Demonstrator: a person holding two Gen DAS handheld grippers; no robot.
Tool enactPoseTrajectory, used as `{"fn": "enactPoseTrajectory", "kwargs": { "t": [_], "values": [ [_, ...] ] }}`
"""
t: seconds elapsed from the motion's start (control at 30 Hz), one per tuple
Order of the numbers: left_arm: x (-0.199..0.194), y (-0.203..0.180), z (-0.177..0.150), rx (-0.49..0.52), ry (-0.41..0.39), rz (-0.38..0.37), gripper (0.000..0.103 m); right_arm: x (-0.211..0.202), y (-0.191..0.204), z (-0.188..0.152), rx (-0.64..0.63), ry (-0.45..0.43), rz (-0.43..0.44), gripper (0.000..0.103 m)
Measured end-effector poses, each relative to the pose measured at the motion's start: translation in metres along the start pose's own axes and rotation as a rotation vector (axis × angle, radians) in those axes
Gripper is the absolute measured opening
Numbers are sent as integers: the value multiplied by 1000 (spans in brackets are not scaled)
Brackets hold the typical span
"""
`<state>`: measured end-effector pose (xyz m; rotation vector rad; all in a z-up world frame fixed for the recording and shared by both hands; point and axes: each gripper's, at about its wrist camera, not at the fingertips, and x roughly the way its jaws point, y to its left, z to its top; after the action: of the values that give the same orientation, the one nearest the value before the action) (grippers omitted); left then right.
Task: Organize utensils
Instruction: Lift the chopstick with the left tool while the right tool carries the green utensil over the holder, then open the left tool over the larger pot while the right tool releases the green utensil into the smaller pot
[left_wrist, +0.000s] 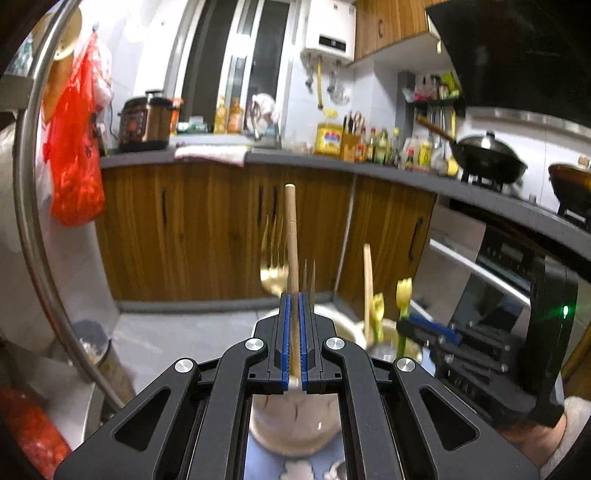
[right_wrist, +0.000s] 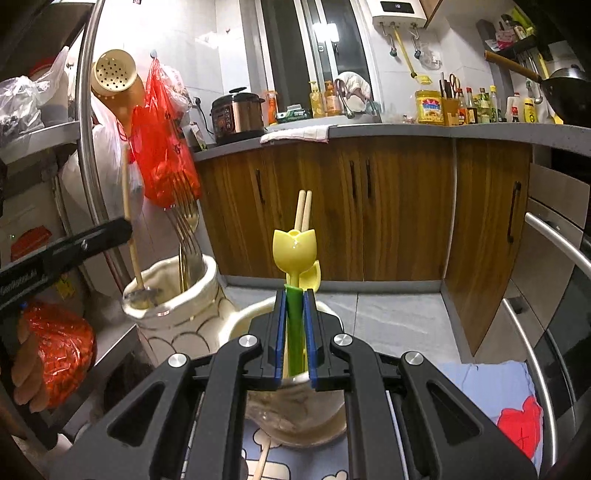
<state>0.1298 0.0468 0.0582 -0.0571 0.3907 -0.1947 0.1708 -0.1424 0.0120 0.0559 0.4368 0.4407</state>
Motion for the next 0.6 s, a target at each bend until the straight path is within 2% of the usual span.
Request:
{"fn": "enactPoseTrajectory", "kwargs": {
  "t": [0.27, 0.53, 0.6],
  "values": [
    [16, 0, -17, 34, 112, -1, 5, 4, -1, -5, 15, 35, -23, 9],
    [17, -1, -18, 42, 110, 1, 5, 6, -4, -6, 33, 45, -25, 10],
    [17, -2, -17, 44, 111, 0, 5, 5, -3, -4, 31, 42, -25, 13]
  ]
}}
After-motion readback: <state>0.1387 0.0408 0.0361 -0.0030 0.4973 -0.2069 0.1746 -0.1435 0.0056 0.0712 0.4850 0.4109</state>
